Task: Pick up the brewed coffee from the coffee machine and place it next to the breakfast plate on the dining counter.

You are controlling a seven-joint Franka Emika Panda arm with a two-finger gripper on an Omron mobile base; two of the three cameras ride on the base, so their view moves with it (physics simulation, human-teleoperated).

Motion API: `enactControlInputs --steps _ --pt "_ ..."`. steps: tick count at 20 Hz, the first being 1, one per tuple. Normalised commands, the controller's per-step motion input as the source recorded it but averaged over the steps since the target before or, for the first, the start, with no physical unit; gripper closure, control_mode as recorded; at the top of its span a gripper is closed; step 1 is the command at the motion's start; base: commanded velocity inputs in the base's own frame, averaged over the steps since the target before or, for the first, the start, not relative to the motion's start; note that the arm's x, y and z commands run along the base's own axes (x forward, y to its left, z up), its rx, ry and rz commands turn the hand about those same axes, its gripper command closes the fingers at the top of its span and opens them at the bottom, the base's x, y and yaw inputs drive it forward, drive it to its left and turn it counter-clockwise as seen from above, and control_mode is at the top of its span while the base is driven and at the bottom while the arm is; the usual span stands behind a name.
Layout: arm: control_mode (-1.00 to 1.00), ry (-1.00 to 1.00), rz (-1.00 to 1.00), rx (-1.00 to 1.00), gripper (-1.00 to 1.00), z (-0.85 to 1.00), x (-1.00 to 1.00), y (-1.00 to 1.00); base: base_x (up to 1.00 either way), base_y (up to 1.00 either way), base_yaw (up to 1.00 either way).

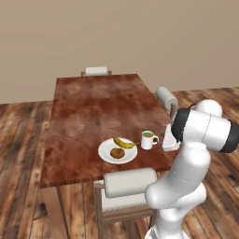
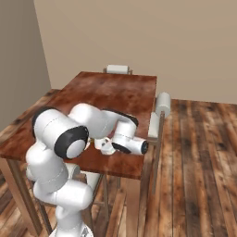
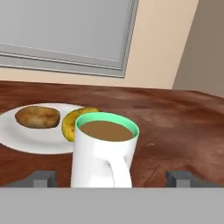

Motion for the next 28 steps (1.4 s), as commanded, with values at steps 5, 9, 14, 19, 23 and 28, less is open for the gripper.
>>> enactControlInputs --steps 5,9,14,19,23,28 --pt "-1.00 -0.01 0.00 0.00 -1.00 0.66 -0.50 0.00 0.00 0.00 0.00" --pt "-1.00 -0.01 0.00 -0.05 -1.00 0.57 -0.81 0.00 0.00 0.00 0.00" --pt "-1.00 -0.14 0.00 -0.13 -1.00 0.65 -0.99 0.07 0.00 0.00 0.00" --pt "-1.00 -0.28 0.00 -0.15 -1.00 0.68 -0.81 0.07 0.00 0.00 0.00" --pt "-1.00 -0.27 0.00 -0.14 -1.00 0.81 -0.66 0.05 0.00 0.00 0.00" --pt "-1.00 -0.18 0.00 -0.10 -1.00 0.91 -0.44 0.00 0.00 0.00 0.00"
